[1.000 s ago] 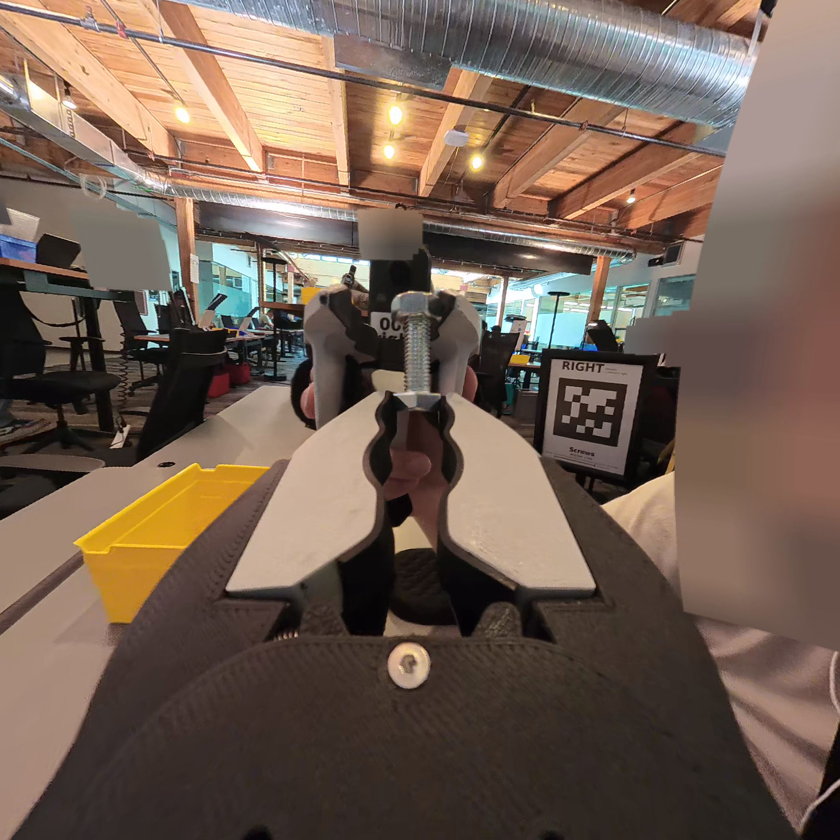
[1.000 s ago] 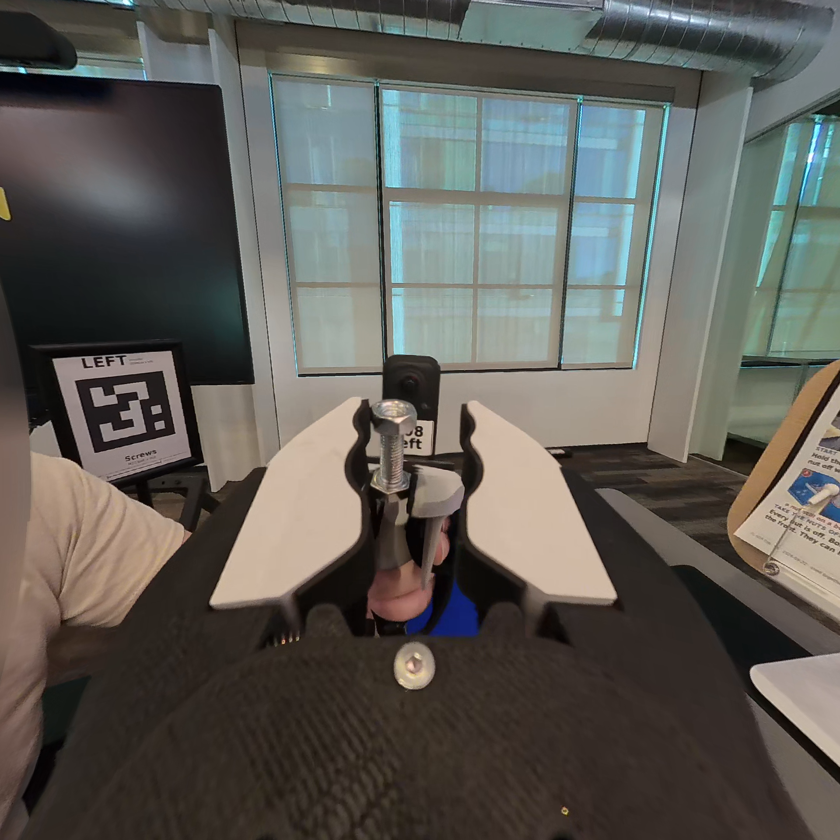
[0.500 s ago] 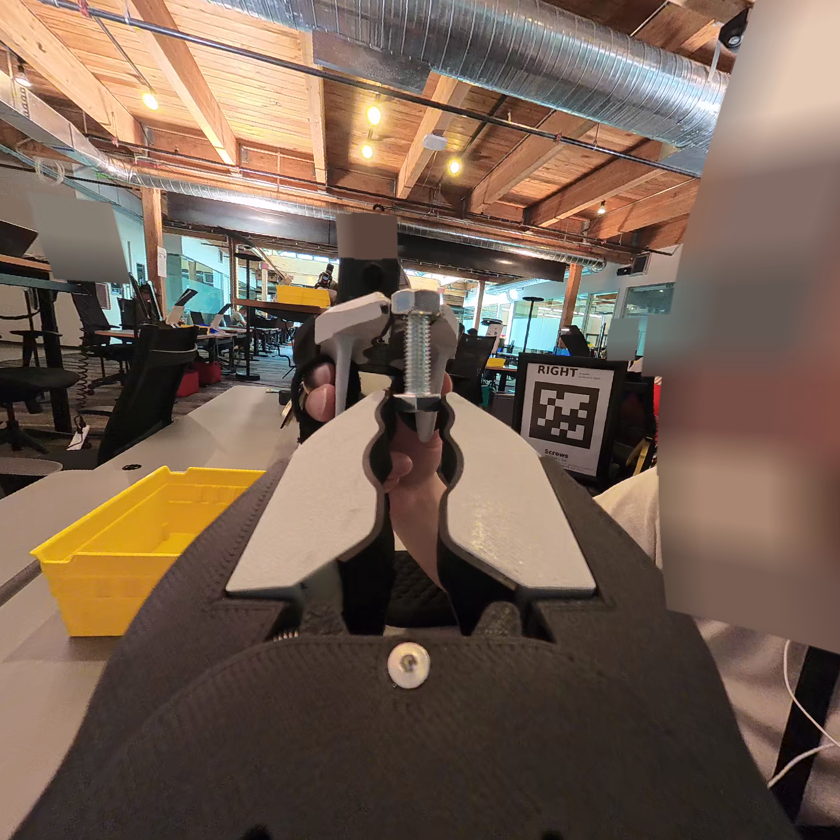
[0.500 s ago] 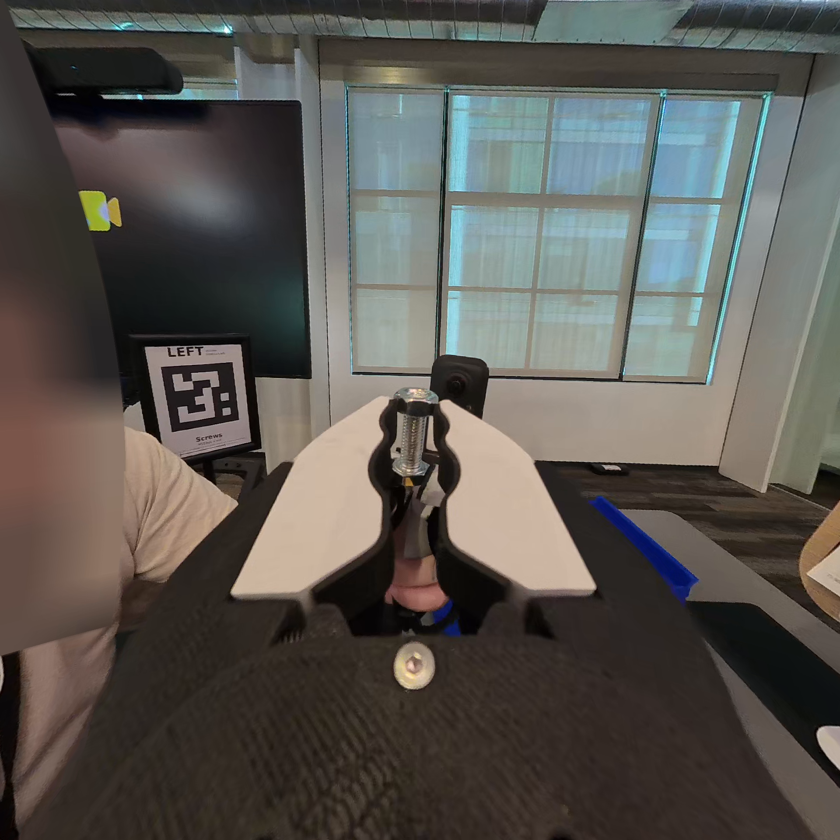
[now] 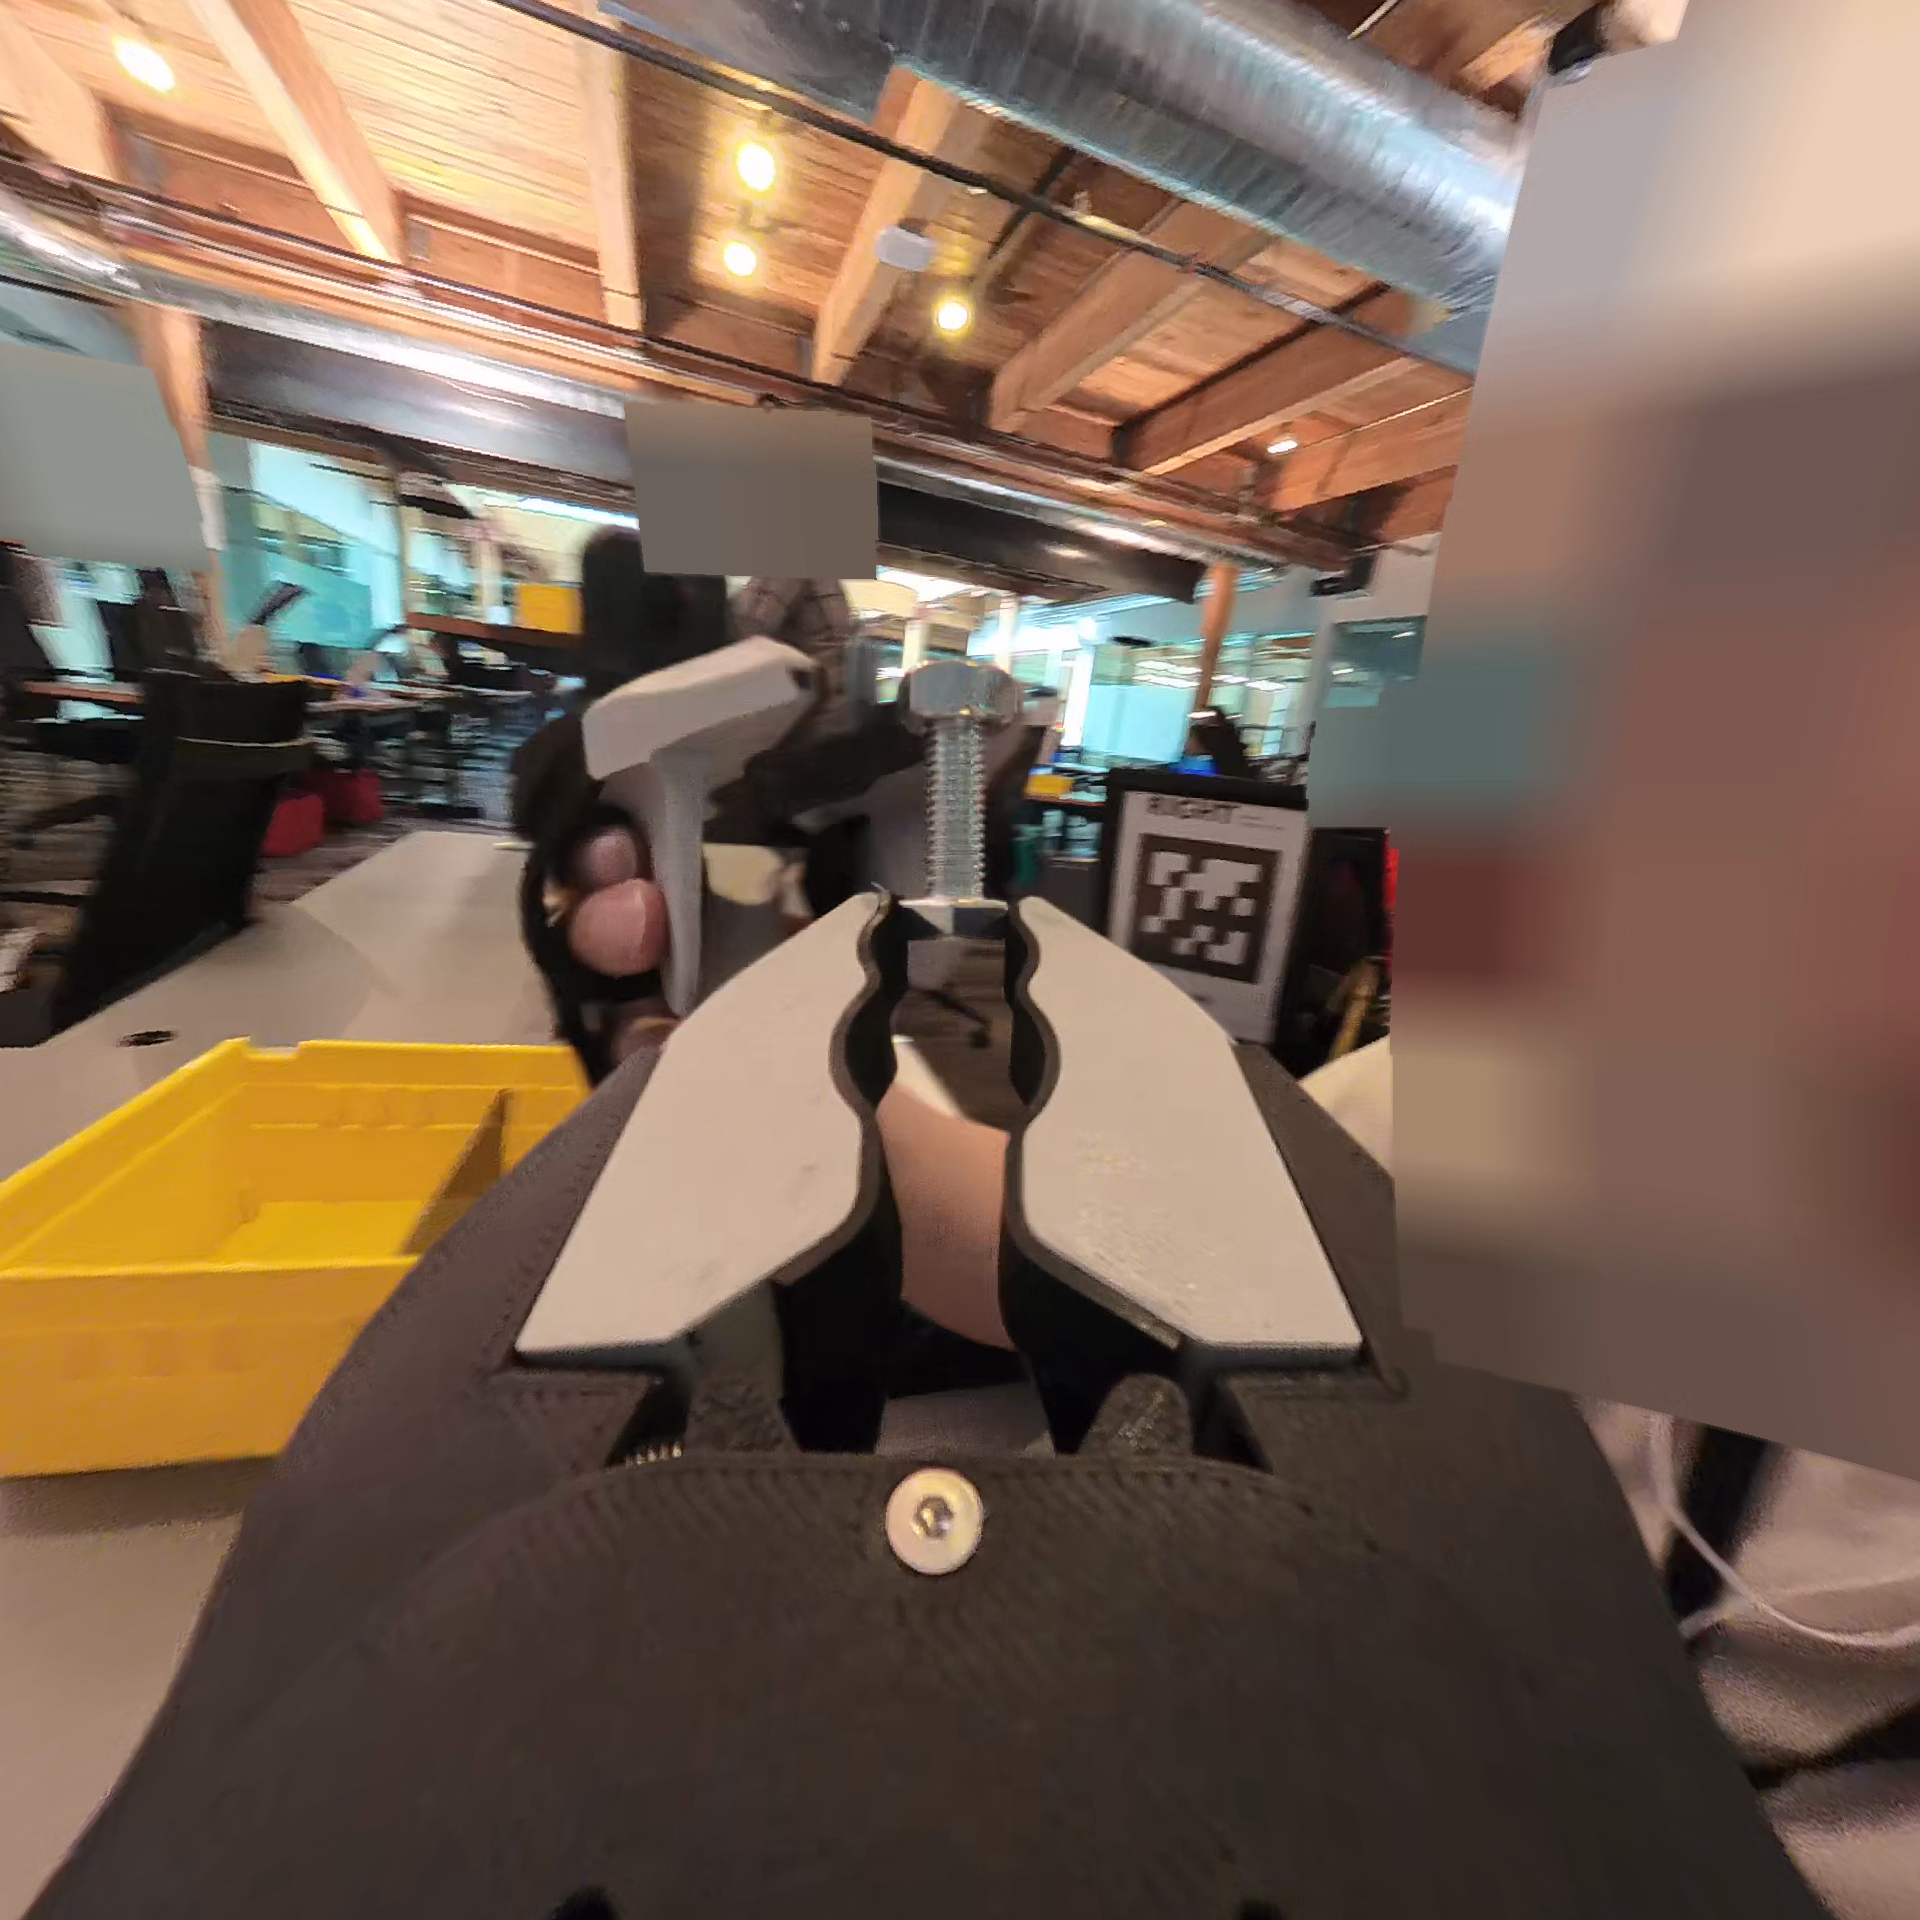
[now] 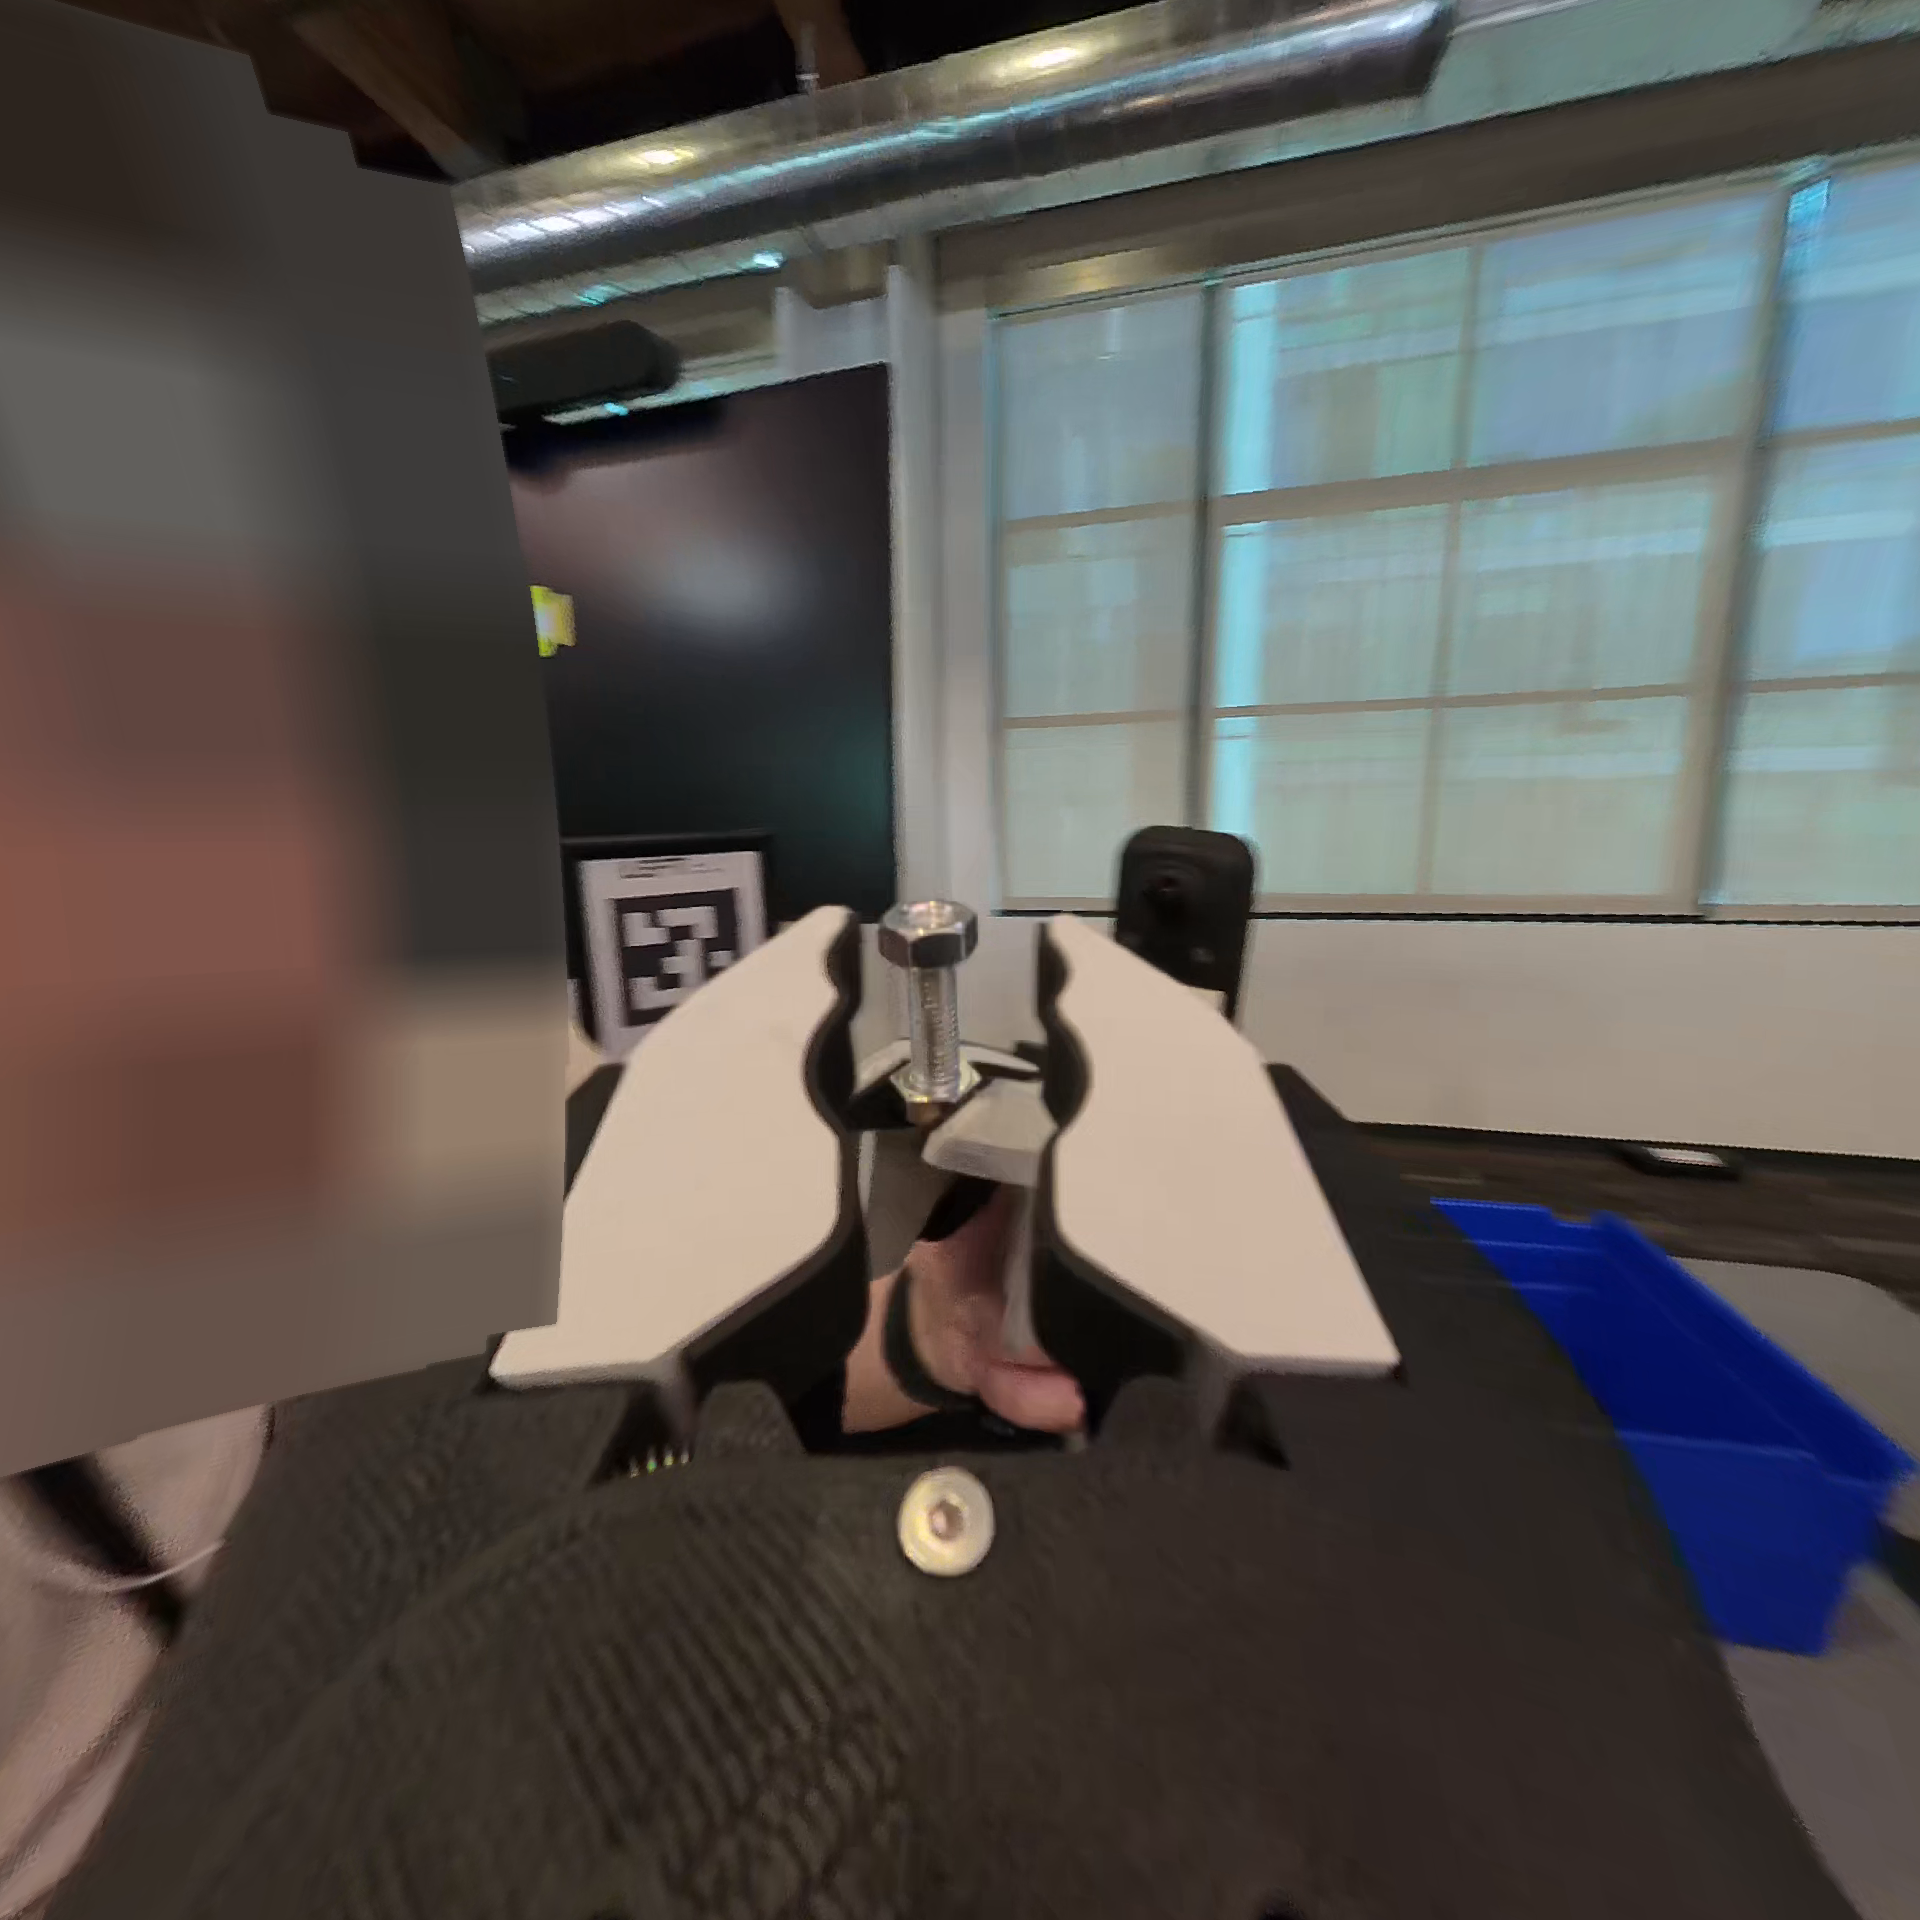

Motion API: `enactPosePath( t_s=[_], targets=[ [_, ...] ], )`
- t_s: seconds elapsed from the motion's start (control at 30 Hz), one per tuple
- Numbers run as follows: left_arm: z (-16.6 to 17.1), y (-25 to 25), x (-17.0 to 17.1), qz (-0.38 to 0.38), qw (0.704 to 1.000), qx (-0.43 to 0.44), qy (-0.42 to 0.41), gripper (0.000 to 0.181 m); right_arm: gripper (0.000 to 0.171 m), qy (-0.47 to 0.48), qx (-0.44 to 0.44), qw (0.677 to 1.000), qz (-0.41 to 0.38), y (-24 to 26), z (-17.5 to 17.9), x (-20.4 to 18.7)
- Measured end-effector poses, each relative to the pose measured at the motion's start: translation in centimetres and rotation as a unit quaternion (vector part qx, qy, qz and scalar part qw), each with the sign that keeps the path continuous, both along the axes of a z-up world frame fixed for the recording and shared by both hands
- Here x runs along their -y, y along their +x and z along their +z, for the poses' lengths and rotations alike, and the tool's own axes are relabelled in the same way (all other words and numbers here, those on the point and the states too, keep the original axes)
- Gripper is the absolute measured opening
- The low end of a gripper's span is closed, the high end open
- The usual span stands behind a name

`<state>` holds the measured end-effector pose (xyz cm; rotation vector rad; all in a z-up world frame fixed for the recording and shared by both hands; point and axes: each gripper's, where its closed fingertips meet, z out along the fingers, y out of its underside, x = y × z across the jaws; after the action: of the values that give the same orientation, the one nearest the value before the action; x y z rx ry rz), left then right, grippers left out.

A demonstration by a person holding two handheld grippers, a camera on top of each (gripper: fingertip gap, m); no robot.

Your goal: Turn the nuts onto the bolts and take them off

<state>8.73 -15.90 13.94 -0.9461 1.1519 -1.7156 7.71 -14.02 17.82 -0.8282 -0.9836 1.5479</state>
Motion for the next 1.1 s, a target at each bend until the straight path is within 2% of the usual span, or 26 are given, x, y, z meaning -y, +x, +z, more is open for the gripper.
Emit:
enactPosePath(
  t_s=[0.03,0.1,0.2,0.27,0.47,0.73,0.9,1.1],
  targets=[
    [-0.1,0.0,-0.8,0.032,0.999,-0.002,0.007,0.017,0.042,0.006,0.004,0.999,-0.037,-0.2,0.1,-0.5],
    [-0.3,-0.1,-2.1,0.088,0.996,-0.005,0.019,0.017,0.055,0.021,0.019,0.992,-0.122,-0.6,0.2,-1.5],
    [-0.7,0.1,-3.2,0.143,0.989,-0.012,0.045,0.017,0.055,0.034,0.059,0.971,-0.23,-1.4,-0.2,-2.7],
    [-0.7,0.1,-2.9,0.151,0.987,-0.013,0.06,0.017,0.047,0.026,0.068,0.963,-0.261,-1.6,-0.3,-3.1],
    [-0.6,0.3,-2.6,0.14,0.988,-0.011,0.058,0.017,0.034,-0.004,0.069,0.973,-0.219,-1.9,-0.4,-2.6],
    [0.1,-0.4,-2.8,0.116,0.993,0.012,0.026,0.017,0.033,-0.008,0.064,0.982,-0.175,-1.4,-0.5,-2.6],
    [-0.1,-0.2,-2.3,0.109,0.993,0.001,0.037,0.017,0.03,-0.013,0.045,0.99,-0.132,-1.5,-0.2,-1.8],
    [0.5,-0.3,-2.1,0.095,0.995,0.023,0.019,0.017,0.03,0.012,0.011,0.988,-0.151,-0.9,0.7,-1.4]
  ],
)
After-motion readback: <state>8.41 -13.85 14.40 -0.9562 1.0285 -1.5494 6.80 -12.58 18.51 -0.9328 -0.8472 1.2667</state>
